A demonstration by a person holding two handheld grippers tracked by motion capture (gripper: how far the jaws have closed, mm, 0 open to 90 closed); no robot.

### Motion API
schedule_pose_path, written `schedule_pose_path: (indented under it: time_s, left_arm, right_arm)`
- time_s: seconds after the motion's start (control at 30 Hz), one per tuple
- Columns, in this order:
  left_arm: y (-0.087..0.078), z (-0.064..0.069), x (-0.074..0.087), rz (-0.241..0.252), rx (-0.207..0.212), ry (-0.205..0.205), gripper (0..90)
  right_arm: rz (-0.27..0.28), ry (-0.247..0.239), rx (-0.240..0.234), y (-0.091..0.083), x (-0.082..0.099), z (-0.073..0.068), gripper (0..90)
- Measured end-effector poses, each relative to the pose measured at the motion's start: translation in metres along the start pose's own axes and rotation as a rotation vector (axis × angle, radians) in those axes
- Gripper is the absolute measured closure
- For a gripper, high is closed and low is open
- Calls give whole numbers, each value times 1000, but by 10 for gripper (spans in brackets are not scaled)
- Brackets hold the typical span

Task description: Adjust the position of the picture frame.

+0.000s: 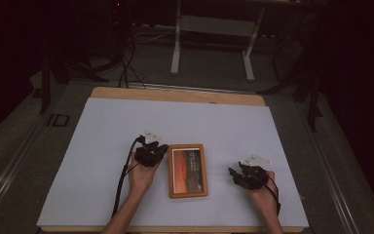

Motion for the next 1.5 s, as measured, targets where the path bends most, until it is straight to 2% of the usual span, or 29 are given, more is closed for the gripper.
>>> schedule_pose_path:
  time_s: [0.3, 0.8, 1.17, 1.2, 1.4, 1.5]
  left_arm:
    - [16, 8, -11, 1, 32, 3, 894]
    - [12, 8, -11, -1, 55, 5, 889]
    - [-5, 13, -9, 31, 76, 8, 850]
    - [-11, 12, -7, 39, 78, 5, 850]
    - [-27, 4, -2, 70, 84, -61, 824]
    - [-35, 2, 4, 78, 89, -64, 807]
  right_arm:
    - [0, 2, -1, 0, 0, 0, 501]
    - [-7, 8, -2, 2, 2, 1, 503]
    - [-9, 3, -14, 3, 4, 0, 527]
    - [-11, 1, -16, 3, 4, 0, 530]
    - [-8, 11, -30, 2, 3, -1, 538]
    - [-6, 15, -38, 2, 2, -2, 536]
Point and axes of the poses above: each handheld gripper's, and its own axes: y roughly forward along the jaws, x roughly out of its underside, z roughly to its right, the point moved 7 cm from there along y, roughly forward along the jaws, and after that the axes turned 3 degrees about -z, right-handed, at the moved point
